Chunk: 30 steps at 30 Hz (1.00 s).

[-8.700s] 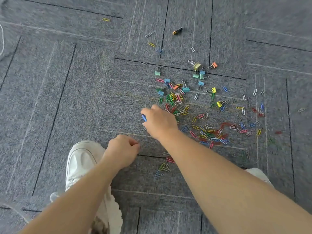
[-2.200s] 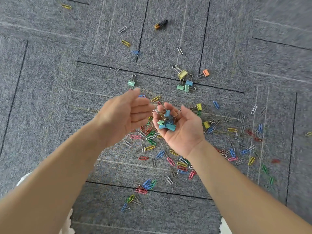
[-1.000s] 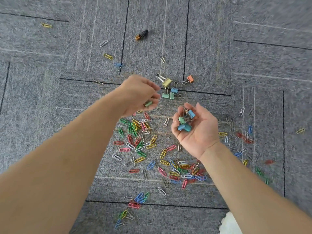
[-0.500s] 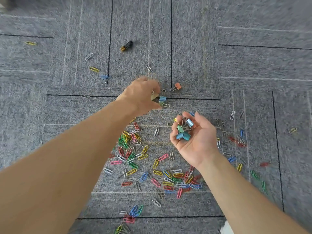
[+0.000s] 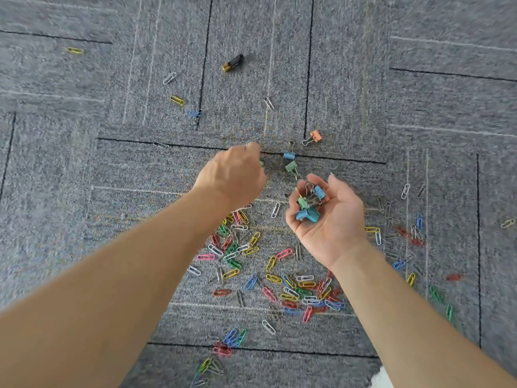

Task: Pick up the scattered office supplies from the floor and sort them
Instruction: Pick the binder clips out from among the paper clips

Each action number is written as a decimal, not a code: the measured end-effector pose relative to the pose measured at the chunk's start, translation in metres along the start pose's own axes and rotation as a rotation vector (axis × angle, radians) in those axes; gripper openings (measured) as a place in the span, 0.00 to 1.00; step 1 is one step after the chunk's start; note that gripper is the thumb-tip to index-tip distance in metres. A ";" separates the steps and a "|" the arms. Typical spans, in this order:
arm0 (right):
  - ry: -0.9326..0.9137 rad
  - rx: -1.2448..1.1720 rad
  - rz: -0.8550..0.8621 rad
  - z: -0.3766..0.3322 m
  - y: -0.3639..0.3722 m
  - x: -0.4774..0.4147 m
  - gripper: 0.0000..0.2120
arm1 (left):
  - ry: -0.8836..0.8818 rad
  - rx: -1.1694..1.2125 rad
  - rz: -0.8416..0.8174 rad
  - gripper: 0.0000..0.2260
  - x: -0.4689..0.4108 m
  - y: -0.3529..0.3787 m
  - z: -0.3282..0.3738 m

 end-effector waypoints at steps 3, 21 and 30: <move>-0.002 0.012 0.008 0.000 0.001 0.000 0.16 | -0.058 -0.003 -0.026 0.11 0.003 0.002 0.001; 0.026 -0.021 -0.031 -0.010 -0.002 0.006 0.14 | -0.203 0.202 0.113 0.06 0.010 -0.014 0.010; 0.032 -0.011 -0.032 -0.007 -0.001 0.005 0.14 | -0.295 1.193 0.065 0.12 0.050 0.000 -0.022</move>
Point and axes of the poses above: each hand's wrist, its own x-axis away from the middle knuckle, its own y-axis out of the palm, z = x × y, the point moved 4 cm from there along -x, towards the middle knuckle, and after that the axes turned 5 degrees about -z, right-handed, at the moved point
